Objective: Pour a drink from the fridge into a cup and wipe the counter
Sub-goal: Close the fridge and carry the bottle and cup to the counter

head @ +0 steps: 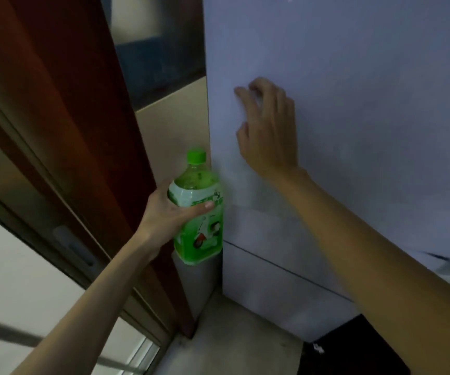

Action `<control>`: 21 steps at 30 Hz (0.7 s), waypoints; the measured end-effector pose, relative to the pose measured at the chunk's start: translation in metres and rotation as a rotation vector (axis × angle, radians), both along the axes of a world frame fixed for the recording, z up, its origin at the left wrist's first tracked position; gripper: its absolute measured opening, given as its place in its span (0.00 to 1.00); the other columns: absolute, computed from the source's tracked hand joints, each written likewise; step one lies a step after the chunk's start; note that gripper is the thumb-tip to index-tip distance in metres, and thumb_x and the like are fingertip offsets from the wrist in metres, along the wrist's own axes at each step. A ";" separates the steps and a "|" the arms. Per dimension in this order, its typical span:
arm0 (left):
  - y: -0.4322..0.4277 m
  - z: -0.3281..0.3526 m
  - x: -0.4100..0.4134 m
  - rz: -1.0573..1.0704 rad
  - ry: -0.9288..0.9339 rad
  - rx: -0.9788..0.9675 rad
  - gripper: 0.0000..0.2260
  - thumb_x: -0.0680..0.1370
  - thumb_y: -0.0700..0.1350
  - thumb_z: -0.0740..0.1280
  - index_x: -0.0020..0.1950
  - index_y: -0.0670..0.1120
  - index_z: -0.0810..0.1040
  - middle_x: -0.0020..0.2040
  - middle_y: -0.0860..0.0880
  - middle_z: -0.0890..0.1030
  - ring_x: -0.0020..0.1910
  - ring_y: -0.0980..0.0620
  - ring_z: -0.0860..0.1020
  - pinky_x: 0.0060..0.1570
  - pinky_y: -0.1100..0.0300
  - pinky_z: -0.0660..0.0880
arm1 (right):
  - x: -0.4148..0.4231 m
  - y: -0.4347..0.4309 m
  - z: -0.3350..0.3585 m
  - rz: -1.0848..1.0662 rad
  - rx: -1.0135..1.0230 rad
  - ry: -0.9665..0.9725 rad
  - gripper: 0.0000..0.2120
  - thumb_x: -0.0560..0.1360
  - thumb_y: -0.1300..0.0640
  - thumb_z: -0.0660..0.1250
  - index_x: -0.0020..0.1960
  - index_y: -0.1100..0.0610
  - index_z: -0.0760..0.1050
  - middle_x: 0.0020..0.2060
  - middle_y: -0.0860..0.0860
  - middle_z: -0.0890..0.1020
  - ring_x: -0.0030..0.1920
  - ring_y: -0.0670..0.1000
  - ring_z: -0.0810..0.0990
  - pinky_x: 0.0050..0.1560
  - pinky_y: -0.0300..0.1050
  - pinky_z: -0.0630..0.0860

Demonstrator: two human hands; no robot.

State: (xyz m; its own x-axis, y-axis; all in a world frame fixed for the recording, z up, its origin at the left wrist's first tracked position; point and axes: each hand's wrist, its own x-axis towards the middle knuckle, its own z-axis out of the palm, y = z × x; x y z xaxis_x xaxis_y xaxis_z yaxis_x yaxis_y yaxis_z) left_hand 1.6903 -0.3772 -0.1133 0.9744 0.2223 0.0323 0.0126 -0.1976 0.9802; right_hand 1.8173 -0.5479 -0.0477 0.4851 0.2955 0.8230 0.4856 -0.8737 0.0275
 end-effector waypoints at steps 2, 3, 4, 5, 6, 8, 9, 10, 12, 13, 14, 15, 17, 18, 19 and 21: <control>-0.013 0.002 0.012 0.027 -0.017 -0.010 0.27 0.64 0.47 0.80 0.59 0.49 0.74 0.51 0.52 0.84 0.46 0.60 0.83 0.39 0.67 0.79 | 0.012 -0.024 -0.012 0.000 -0.031 0.014 0.27 0.67 0.64 0.62 0.66 0.60 0.73 0.64 0.59 0.75 0.62 0.57 0.72 0.60 0.49 0.66; -0.019 0.003 0.017 0.032 -0.029 -0.022 0.25 0.66 0.45 0.79 0.59 0.48 0.74 0.51 0.51 0.83 0.45 0.60 0.83 0.38 0.68 0.79 | 0.018 -0.035 -0.019 -0.009 -0.050 0.025 0.27 0.66 0.64 0.62 0.66 0.60 0.74 0.64 0.59 0.74 0.63 0.58 0.71 0.61 0.49 0.65; -0.025 0.003 0.022 0.037 -0.041 -0.037 0.22 0.69 0.42 0.77 0.59 0.47 0.74 0.50 0.51 0.83 0.44 0.61 0.83 0.37 0.69 0.78 | 0.024 -0.044 -0.028 -0.023 -0.067 0.038 0.27 0.66 0.64 0.62 0.66 0.61 0.74 0.65 0.59 0.74 0.63 0.58 0.71 0.62 0.50 0.65; -0.031 0.003 0.026 0.038 -0.052 -0.057 0.19 0.71 0.39 0.75 0.58 0.45 0.74 0.49 0.51 0.83 0.42 0.61 0.83 0.36 0.69 0.78 | 0.029 -0.053 -0.036 -0.042 -0.083 0.052 0.27 0.66 0.64 0.62 0.66 0.61 0.74 0.66 0.58 0.74 0.63 0.59 0.72 0.63 0.51 0.65; -0.037 0.002 0.030 0.034 -0.057 -0.071 0.15 0.72 0.37 0.73 0.56 0.45 0.74 0.47 0.52 0.83 0.41 0.62 0.83 0.35 0.70 0.77 | 0.034 -0.060 -0.043 -0.059 -0.099 0.066 0.28 0.66 0.65 0.62 0.66 0.61 0.73 0.67 0.58 0.73 0.64 0.60 0.71 0.65 0.52 0.65; -0.045 0.001 0.038 0.025 -0.058 -0.087 0.12 0.73 0.36 0.71 0.53 0.48 0.75 0.44 0.53 0.84 0.41 0.61 0.83 0.36 0.69 0.77 | 0.043 -0.069 -0.054 -0.071 -0.133 0.076 0.28 0.67 0.66 0.61 0.68 0.61 0.72 0.69 0.58 0.72 0.67 0.61 0.69 0.69 0.54 0.63; -0.047 -0.001 0.044 0.020 -0.055 -0.093 0.12 0.73 0.37 0.72 0.52 0.48 0.75 0.43 0.54 0.85 0.42 0.60 0.84 0.37 0.69 0.78 | 0.046 -0.071 -0.058 -0.067 -0.145 0.069 0.29 0.67 0.66 0.61 0.68 0.61 0.71 0.69 0.58 0.71 0.67 0.60 0.68 0.70 0.54 0.63; -0.049 -0.003 0.049 0.014 -0.045 -0.094 0.13 0.72 0.38 0.73 0.53 0.48 0.76 0.43 0.54 0.85 0.43 0.59 0.84 0.38 0.68 0.78 | 0.049 -0.072 -0.060 -0.064 -0.153 0.058 0.29 0.67 0.66 0.60 0.69 0.60 0.71 0.70 0.58 0.71 0.68 0.60 0.67 0.71 0.54 0.62; -0.053 -0.006 0.059 -0.019 -0.014 -0.095 0.18 0.68 0.44 0.75 0.55 0.48 0.76 0.47 0.53 0.85 0.47 0.56 0.84 0.41 0.65 0.80 | 0.055 -0.071 -0.063 -0.063 -0.162 0.020 0.29 0.68 0.65 0.61 0.69 0.59 0.71 0.70 0.56 0.71 0.69 0.58 0.63 0.72 0.53 0.61; -0.055 -0.008 0.064 -0.041 -0.002 -0.086 0.19 0.66 0.46 0.76 0.55 0.50 0.77 0.48 0.53 0.85 0.48 0.55 0.84 0.43 0.63 0.80 | 0.057 -0.072 -0.065 -0.070 -0.170 0.002 0.29 0.68 0.65 0.62 0.69 0.59 0.71 0.70 0.56 0.72 0.69 0.56 0.62 0.72 0.52 0.60; -0.056 -0.010 0.070 -0.064 0.005 -0.068 0.19 0.65 0.46 0.77 0.53 0.52 0.78 0.48 0.54 0.86 0.48 0.54 0.84 0.44 0.61 0.81 | 0.059 -0.072 -0.067 -0.082 -0.180 -0.010 0.29 0.67 0.65 0.62 0.69 0.58 0.71 0.70 0.55 0.72 0.70 0.56 0.62 0.72 0.51 0.59; -0.056 -0.015 0.076 -0.087 0.015 -0.045 0.18 0.64 0.45 0.78 0.52 0.53 0.78 0.48 0.54 0.86 0.48 0.54 0.84 0.45 0.59 0.81 | 0.060 -0.071 -0.069 -0.096 -0.193 -0.018 0.30 0.67 0.64 0.63 0.70 0.58 0.71 0.70 0.55 0.72 0.70 0.56 0.62 0.72 0.51 0.58; -0.055 -0.024 0.088 -0.128 0.048 -0.016 0.22 0.64 0.43 0.79 0.55 0.52 0.79 0.51 0.53 0.85 0.51 0.53 0.84 0.51 0.53 0.81 | 0.060 -0.071 -0.071 -0.118 -0.212 -0.028 0.31 0.66 0.62 0.64 0.70 0.58 0.71 0.71 0.55 0.72 0.70 0.56 0.62 0.73 0.51 0.57; -0.053 -0.029 0.095 -0.155 0.061 0.000 0.25 0.64 0.43 0.80 0.59 0.49 0.78 0.53 0.52 0.85 0.52 0.52 0.83 0.54 0.50 0.80 | 0.060 -0.071 -0.071 -0.124 -0.219 -0.026 0.32 0.66 0.62 0.64 0.70 0.58 0.71 0.71 0.55 0.72 0.70 0.55 0.62 0.74 0.51 0.55; -0.051 -0.035 0.102 -0.178 0.072 0.019 0.28 0.64 0.44 0.81 0.62 0.48 0.77 0.55 0.51 0.84 0.54 0.52 0.83 0.56 0.48 0.79 | 0.060 -0.071 -0.071 -0.126 -0.221 -0.019 0.32 0.66 0.62 0.64 0.71 0.58 0.71 0.71 0.55 0.71 0.70 0.55 0.62 0.75 0.51 0.54; -0.049 -0.042 0.115 -0.211 0.082 0.061 0.34 0.61 0.49 0.83 0.64 0.49 0.75 0.56 0.52 0.84 0.54 0.53 0.83 0.57 0.48 0.79 | 0.059 -0.071 -0.070 -0.118 -0.216 0.001 0.32 0.65 0.63 0.65 0.71 0.58 0.71 0.71 0.55 0.71 0.71 0.55 0.62 0.75 0.52 0.55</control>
